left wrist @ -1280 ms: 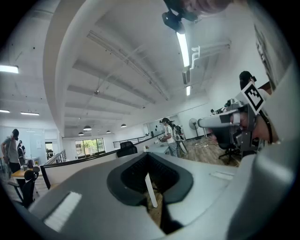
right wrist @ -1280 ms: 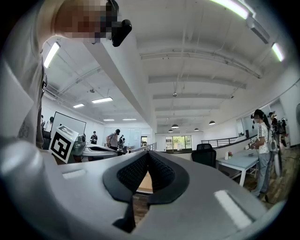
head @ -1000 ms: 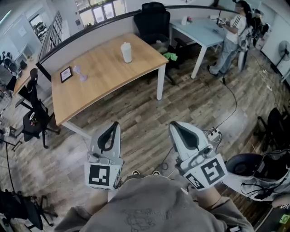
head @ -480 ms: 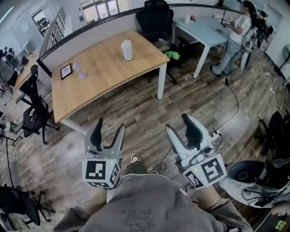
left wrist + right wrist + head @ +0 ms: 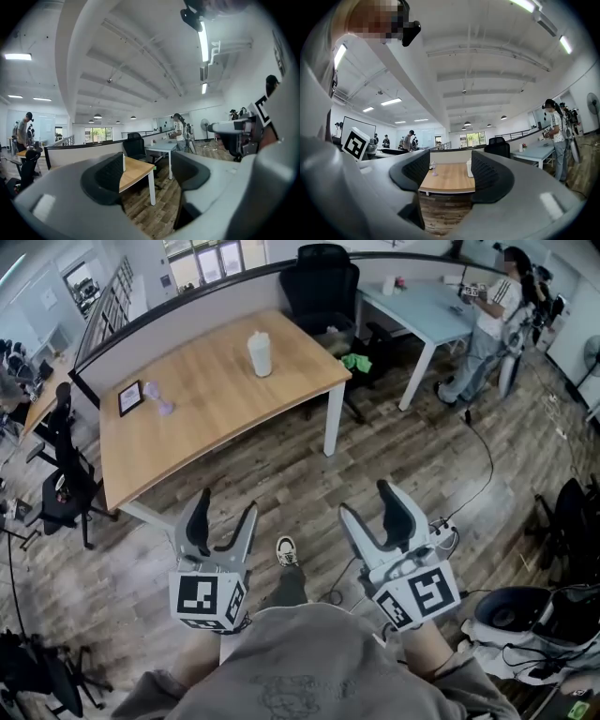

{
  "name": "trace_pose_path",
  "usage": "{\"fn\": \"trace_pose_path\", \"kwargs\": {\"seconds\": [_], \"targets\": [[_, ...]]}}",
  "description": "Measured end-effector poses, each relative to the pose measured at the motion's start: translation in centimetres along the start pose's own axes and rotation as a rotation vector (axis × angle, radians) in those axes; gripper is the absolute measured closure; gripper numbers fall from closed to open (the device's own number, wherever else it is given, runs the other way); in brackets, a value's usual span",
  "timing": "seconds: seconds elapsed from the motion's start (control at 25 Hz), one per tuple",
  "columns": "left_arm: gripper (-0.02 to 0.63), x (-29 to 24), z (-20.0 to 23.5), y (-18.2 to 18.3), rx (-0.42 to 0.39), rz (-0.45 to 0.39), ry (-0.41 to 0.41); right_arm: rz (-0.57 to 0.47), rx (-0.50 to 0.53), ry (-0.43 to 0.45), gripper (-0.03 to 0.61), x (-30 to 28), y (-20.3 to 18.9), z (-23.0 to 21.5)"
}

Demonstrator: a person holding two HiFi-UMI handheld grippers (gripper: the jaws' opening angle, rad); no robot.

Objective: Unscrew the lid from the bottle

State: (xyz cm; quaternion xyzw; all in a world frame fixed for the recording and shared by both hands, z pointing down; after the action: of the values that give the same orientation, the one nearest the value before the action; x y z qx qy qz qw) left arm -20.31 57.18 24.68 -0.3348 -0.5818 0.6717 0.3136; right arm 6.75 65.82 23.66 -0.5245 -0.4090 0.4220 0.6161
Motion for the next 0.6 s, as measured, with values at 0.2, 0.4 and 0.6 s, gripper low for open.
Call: {"fn": "trace_pose_path", "kwargs": {"seconds": [0.2, 0.4, 0.6], "targets": [[0.298, -4.3, 2.5, 0.4, 0.019, 0.005, -0.016, 0.035, -0.007, -0.006, 0.316, -4.0, -0.8, -1.7], [0.298, -9.5, 5.6, 1.1, 0.030, 0.036, -0.041, 0.070, 0.001, -0.007, 0.316, -9.4, -0.9, -3.2], [0.299, -15.1, 9.2, 2.5, 0.005, 0.064, -0.073, 0.101, -0.008, -0.010, 0.316, -15.7, -1.2, -5.2]]}}
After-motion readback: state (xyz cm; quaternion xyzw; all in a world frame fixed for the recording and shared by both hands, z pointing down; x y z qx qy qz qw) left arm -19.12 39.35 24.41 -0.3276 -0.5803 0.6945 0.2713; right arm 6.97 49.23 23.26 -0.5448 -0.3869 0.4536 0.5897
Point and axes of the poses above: the fingertips, and each gripper's own axes: x backward along the fingers, z to its left, y out of its top, the point moved 10 cm from there along x, backward along the fingers, and after that the axes turned 12 degrees about x, right-handed, at the moved point
